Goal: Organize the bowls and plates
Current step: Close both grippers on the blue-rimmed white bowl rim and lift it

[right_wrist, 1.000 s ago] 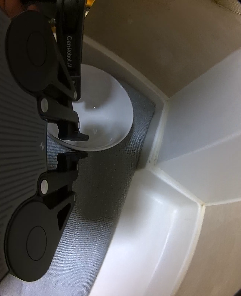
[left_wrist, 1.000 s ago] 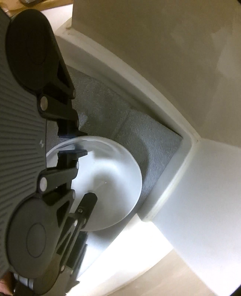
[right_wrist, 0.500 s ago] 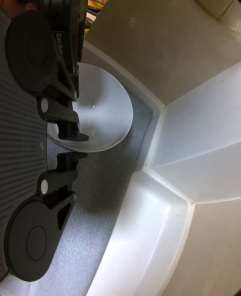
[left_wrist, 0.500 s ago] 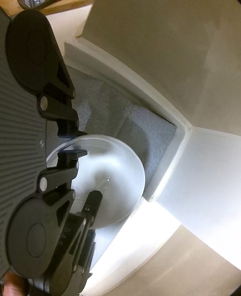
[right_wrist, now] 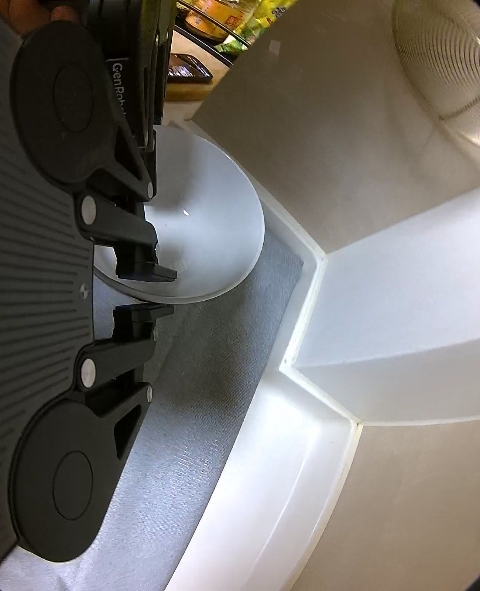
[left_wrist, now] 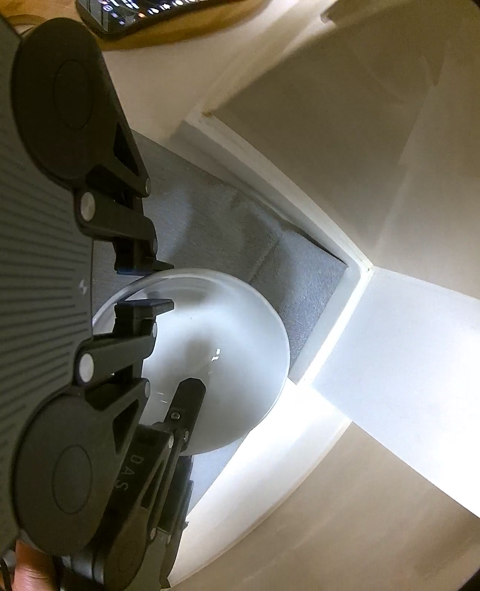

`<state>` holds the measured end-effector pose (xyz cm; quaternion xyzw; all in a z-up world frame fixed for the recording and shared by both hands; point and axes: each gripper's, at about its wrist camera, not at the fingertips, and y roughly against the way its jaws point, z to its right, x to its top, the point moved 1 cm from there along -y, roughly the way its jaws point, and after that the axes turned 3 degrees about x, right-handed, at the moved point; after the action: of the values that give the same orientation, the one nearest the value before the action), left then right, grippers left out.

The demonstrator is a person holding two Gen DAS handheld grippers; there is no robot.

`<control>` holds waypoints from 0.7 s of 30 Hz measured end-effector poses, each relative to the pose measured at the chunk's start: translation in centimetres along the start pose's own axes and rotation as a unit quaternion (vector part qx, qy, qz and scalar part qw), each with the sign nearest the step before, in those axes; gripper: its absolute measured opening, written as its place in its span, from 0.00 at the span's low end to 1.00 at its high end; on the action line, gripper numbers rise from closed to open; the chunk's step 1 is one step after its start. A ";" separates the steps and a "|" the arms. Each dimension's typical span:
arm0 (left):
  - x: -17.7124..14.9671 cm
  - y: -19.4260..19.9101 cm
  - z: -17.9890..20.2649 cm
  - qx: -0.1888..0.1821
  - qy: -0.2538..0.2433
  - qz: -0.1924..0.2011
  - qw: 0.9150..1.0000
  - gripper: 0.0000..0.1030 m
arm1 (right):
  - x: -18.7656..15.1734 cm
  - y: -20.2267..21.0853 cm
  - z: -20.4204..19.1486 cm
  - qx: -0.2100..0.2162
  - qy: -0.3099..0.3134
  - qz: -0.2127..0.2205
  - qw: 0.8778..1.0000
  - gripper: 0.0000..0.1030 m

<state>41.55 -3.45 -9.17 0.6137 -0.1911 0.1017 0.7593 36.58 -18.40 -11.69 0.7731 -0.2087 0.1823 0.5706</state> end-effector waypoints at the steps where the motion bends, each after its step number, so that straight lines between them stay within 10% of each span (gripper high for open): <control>1: -0.2 0.2 -0.1 0.000 0.001 0.001 1.000 0.13 | -0.1 0.2 -0.3 0.000 0.002 0.001 1.000 0.13; 21: -5.2 4.9 -3.9 -0.002 0.036 0.019 0.999 0.13 | -4.1 3.5 -6.2 0.018 0.038 0.001 0.999 0.13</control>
<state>35.59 1.91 -7.59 0.6045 -0.1758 0.1375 0.7647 30.96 -12.96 -9.22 0.7757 -0.1839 0.2161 0.5638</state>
